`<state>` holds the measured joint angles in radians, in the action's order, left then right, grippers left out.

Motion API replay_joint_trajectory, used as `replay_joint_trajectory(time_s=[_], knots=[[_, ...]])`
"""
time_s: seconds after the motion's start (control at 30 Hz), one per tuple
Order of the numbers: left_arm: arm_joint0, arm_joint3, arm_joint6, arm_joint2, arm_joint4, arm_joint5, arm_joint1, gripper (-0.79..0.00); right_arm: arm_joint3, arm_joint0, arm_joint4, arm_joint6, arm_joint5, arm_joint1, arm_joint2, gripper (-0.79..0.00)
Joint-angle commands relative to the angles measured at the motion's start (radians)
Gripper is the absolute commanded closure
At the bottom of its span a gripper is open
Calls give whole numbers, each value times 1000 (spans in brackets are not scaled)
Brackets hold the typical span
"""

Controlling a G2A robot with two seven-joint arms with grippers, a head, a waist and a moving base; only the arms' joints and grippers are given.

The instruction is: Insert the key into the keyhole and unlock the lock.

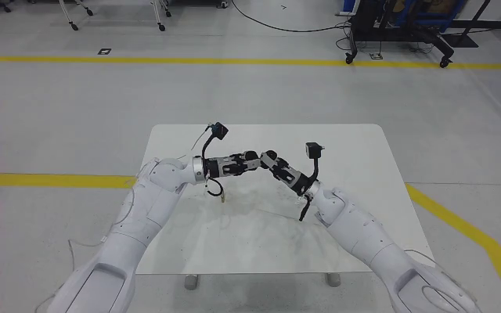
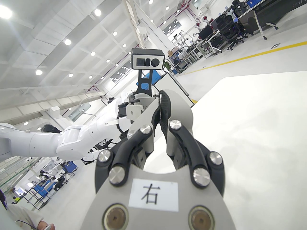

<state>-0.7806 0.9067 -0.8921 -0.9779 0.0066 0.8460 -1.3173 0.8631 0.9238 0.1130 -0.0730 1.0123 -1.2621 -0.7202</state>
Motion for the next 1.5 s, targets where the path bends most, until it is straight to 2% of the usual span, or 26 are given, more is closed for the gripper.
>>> replay_joint_trajectory(time_s=[0.0, 0.33, 0.7, 0.73, 0.77, 1.1, 1.4, 1.47], knots=[[4, -4, 2, 4, 1, -1, 0, 0, 1, 1, 4, 0, 0, -1, -1, 0], [6, -14, 32, -5, -3, -3, 9, 0, 1, 4, 15, 10, 0, -4, -3, 0], [-1, -2, 42, -11, -17, -1, 20, 0, 18, 11, -26, 83, 0, -1, -5, 0], [-2, -1, 45, -11, -15, -2, 21, 0, 15, 11, -27, 86, 0, -1, -6, -376], [-2, -1, 48, -11, -11, -4, 21, 0, 11, 11, -28, 88, 0, -2, -7, -785], [-16, 6, 95, -42, -22, -5, 35, 0, 1, 12, -59, 89, 0, -9, -11, -785], [-7, 18, -15, -3, -62, -16, 36, 0, 4, 13, -56, 93, -4, -8, -10, -785], [-1, 12, -44, 4, -72, -18, 37, 0, 21, 12, -22, 167, -6, -2, -7, -785]])
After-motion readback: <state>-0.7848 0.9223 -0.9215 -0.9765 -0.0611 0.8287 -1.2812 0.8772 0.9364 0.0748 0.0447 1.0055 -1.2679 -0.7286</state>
